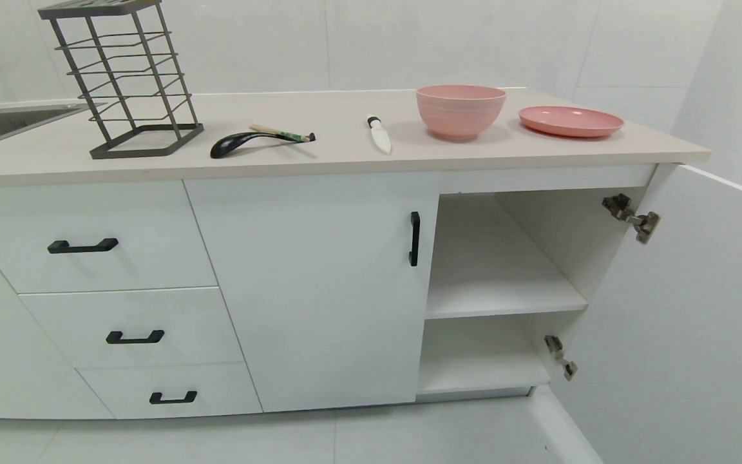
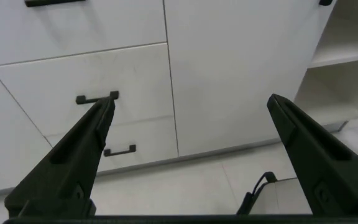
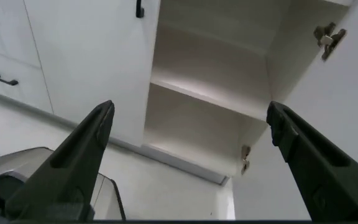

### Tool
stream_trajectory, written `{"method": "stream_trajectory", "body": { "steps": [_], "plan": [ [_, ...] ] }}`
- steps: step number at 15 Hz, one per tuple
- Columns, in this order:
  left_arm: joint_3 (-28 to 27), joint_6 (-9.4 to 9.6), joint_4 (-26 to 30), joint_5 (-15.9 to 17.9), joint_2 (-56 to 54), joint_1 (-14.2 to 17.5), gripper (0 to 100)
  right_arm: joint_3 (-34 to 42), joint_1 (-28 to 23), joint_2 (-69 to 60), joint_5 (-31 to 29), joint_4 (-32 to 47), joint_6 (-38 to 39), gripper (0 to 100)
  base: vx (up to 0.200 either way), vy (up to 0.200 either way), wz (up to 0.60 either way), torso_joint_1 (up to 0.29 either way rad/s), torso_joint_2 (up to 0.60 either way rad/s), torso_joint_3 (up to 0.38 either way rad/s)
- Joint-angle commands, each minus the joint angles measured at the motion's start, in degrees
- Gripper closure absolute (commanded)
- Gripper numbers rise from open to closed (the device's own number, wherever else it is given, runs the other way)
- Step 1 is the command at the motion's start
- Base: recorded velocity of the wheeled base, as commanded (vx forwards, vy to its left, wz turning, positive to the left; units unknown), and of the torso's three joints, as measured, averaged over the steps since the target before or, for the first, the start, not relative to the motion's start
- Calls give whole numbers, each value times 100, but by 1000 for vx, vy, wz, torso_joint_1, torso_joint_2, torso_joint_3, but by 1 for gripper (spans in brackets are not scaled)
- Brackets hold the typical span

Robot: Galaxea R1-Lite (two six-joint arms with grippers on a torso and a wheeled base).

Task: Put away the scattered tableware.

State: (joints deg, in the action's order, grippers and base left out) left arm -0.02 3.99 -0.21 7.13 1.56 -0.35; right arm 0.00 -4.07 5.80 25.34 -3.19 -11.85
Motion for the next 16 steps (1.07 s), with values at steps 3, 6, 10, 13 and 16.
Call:
{"method": "stream_trajectory", "body": {
  "steps": [3,6,10,13,16],
  "plan": [
    [2,14,-14,-309,-156,27,0,0,-6,17,-794,29,438,0,0,0,0,0,0,0],
    [2,-249,3,-309,-156,27,0,0,-15,17,-1146,29,447,0,0,0,0,0,0,0],
    [2,-372,3,-309,-156,27,0,0,3,17,-126,-6,350,0,0,0,0,0,0,0],
    [2,-372,12,-309,-156,27,0,0,20,17,-82,12,350,0,0,0,0,0,0,0],
    [2,-346,3,-353,-156,27,0,0,3,17,-1541,3,341,0,0,0,0,0,0,0]
  ]
}}
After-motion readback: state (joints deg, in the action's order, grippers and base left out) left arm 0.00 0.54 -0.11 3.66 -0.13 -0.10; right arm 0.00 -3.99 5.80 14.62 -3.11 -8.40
